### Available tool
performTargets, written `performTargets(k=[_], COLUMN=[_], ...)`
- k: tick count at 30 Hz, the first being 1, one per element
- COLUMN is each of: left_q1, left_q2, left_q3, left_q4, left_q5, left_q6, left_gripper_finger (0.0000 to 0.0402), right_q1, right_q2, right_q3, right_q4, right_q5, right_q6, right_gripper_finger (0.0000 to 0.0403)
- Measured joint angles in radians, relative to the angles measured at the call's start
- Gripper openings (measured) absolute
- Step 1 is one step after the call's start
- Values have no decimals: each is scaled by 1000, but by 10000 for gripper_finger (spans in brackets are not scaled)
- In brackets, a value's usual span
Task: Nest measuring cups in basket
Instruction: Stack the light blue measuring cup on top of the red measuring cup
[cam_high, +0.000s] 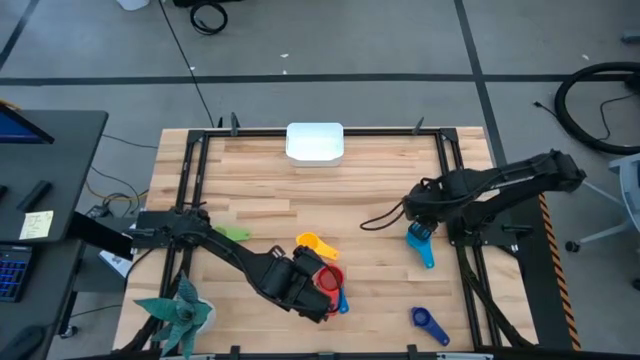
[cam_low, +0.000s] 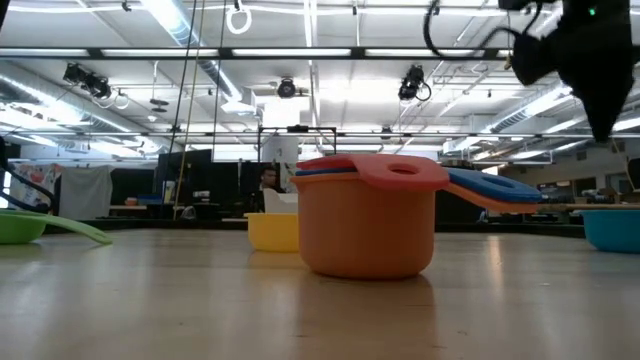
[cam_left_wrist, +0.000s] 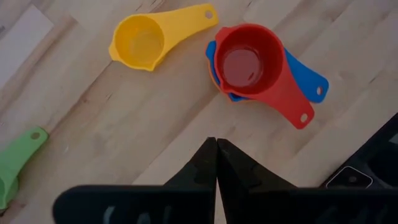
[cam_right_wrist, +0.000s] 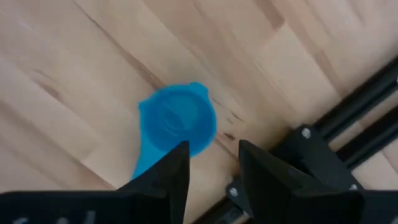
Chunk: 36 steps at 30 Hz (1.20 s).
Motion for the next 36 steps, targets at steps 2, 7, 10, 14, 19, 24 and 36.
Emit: performTargets(k=[2, 7, 10, 14, 19, 24, 36], left_q1=[0, 0, 0, 0, 0, 1, 1], left_q2=[0, 0, 0, 0, 0, 0, 0], left_q3=[0, 0, 0, 0, 0, 0, 0], left_q4=[0, 0, 0, 2, 8, 12, 12], left_q5=[0, -1, -1, -1, -1, -1, 0], left_q6=[2, 35, 37, 37, 34, 34, 33], left_gripper_finger=[11, 11, 11, 11, 11, 11, 11], right_q1=[-12, -19, -18, -18, -19, -19, -38], right_q2=[0, -1, -1, -1, -1, -1, -1], right_q3=[-49, -168, -227, -298, -391, -449, -438], right_q4=[22, 138, 228, 346, 428, 456, 511], right_q5=[-22, -73, -106, -110, -89, -114, -271], right_q6=[-20, -55, -77, -80, -80, -80, -202], right_gripper_finger=[138, 131, 130, 130, 130, 130, 130])
